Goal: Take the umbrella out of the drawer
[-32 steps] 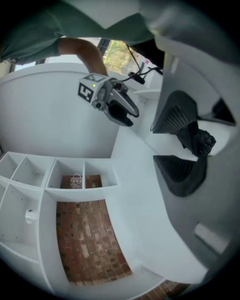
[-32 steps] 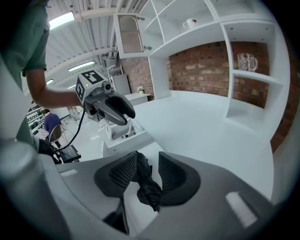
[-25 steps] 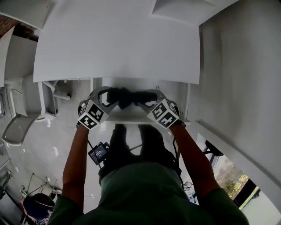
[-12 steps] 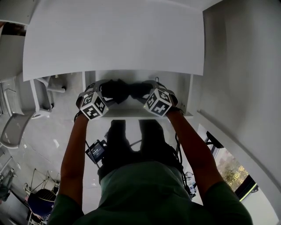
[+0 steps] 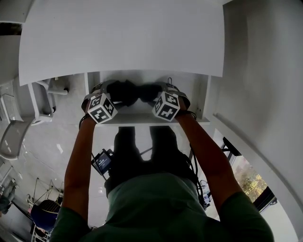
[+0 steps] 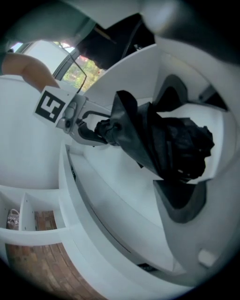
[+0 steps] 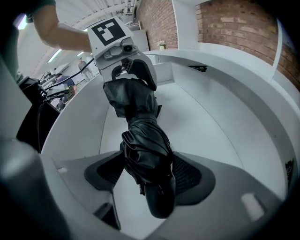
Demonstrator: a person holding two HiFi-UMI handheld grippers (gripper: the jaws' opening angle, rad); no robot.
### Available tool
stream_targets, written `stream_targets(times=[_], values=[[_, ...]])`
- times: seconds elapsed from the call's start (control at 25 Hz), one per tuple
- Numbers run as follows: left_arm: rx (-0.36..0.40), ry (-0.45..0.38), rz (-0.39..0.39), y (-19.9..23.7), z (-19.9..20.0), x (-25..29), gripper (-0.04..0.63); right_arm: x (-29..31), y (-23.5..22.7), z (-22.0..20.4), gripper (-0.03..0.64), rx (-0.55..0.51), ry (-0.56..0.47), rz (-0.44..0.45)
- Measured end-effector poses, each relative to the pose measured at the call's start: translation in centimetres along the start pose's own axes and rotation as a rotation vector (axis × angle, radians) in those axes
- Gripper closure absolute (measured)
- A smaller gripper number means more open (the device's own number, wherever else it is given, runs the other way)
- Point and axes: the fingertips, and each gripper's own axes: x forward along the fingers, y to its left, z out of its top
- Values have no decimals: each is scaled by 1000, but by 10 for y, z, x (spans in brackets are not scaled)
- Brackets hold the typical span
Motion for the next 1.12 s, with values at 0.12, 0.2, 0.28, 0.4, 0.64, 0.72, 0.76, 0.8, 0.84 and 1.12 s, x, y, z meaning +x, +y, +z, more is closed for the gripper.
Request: stream_targets(times=[0.12,0.2,0.28,0.4,0.64,0.72,0.76,0.8,0.84,1.12], values=[[-4,-10,20,7,-1,5,162,6,-5,0,287,-14,8,-16],[-8,-17,23,10,-3,8,172,9,-7,1,296,-32,17,-19],[-11,-26,25,11,-3,10,183,10,-7,1,326,-49,28,-15],[-22,-40,36,11,-2,9,215,7,-5,1,374,-56,41,-3],[-42,-19,28,6,2,1,263,-3,0,2,405,-55,46,16],[-40,-16,23,5,5,-4,268,-9,1,5,407,-57,44,14],[-35,-16,23,4,7,-8,270,-13,2,6,407,-58,41,11],[-29,-18,26,3,10,-12,271,-17,3,8,407,-59,37,6],[-20,-19,32,2,13,-17,272,-22,4,9,408,-59,32,-1],[46,-34,105,5,40,-58,273,-62,2,29,407,-77,-7,-73]])
